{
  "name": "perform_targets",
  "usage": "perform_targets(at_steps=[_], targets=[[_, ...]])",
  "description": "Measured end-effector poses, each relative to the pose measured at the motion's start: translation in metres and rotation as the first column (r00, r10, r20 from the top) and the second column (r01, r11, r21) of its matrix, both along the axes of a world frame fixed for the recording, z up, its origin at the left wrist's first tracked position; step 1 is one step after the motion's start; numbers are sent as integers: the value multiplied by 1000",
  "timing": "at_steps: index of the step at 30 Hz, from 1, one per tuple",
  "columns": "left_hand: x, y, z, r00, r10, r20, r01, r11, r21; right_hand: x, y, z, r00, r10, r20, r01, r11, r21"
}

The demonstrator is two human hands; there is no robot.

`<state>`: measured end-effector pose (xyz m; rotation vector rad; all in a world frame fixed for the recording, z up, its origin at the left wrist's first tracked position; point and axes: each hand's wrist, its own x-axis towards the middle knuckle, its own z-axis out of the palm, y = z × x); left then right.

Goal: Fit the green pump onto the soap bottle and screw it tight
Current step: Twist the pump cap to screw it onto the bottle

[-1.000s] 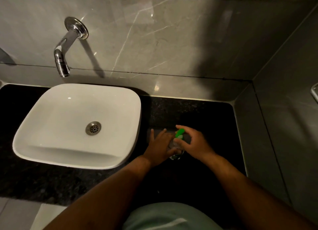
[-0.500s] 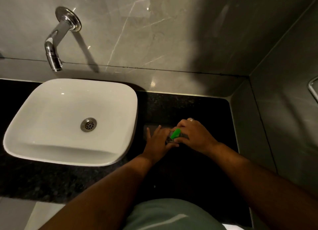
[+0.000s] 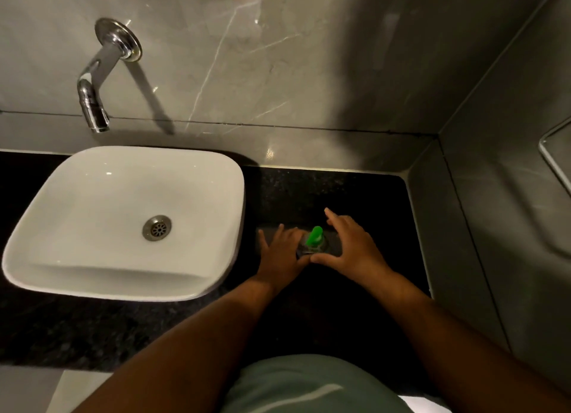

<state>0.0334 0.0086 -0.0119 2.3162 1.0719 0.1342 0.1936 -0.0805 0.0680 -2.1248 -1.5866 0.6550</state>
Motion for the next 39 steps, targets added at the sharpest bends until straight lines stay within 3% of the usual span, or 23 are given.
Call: perform_targets(at_steps=[5, 11, 25, 34, 39], targets=[[3, 0, -1, 1000, 26, -6, -26, 999, 21, -12, -13, 24, 989, -109, -103, 121, 986, 117], [5, 1, -3, 1000, 24, -16, -24, 1000, -1, -34, 1, 41, 980, -158, 123, 149, 985, 83], [7, 5, -1, 1000, -3, -16, 3, 1000, -5, -40, 16, 55, 934, -28, 357, 44, 998, -38], [6, 4, 0, 1000, 8, -10, -8, 1000, -3, -19, 16, 65, 949, 194, 248, -158, 975, -157], [5, 7, 4, 1000, -27, 0, 27, 999, -26, -3, 4, 60, 993, 97, 61, -91, 992, -92]])
